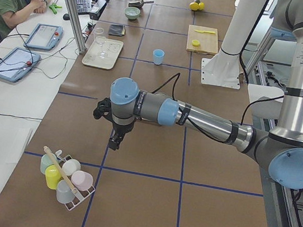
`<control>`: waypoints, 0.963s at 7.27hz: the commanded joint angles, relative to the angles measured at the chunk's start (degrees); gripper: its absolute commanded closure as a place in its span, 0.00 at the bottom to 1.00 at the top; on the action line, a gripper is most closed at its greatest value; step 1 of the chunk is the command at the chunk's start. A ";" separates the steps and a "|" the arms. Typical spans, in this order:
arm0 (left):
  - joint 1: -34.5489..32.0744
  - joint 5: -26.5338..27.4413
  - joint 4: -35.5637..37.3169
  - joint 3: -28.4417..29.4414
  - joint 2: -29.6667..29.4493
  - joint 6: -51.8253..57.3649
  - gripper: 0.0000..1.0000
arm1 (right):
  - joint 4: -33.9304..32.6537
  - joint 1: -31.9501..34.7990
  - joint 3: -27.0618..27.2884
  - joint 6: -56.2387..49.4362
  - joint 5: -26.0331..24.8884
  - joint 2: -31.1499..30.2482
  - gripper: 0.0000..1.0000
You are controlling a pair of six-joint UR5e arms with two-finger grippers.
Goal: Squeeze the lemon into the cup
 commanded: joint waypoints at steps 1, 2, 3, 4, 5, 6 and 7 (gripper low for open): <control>-0.19 0.45 -0.03 -3.23 -0.11 -0.24 0.00 | -0.08 -0.12 2.60 0.65 -0.03 0.04 0.00; -0.19 0.37 -0.03 -3.07 -0.20 -0.06 0.00 | 0.00 -0.13 2.88 0.74 -0.38 0.82 0.00; -0.28 0.45 -0.03 -3.15 -0.11 0.20 0.00 | -0.08 -0.13 2.53 1.27 -0.56 3.53 0.00; -0.28 -0.07 -0.03 -2.72 0.41 0.20 0.00 | -0.17 -0.04 3.05 5.54 0.92 4.25 0.00; -0.28 -0.07 -0.03 -2.54 0.50 0.11 0.00 | 1.13 -0.12 6.97 12.28 0.76 3.12 0.00; -0.28 -0.07 -0.03 -2.54 0.33 0.20 0.00 | 4.71 -0.13 8.14 15.04 1.37 1.46 0.00; -0.28 -0.07 -0.12 -2.71 -0.02 0.20 0.00 | 11.36 -1.17 8.33 14.90 1.11 -0.56 0.00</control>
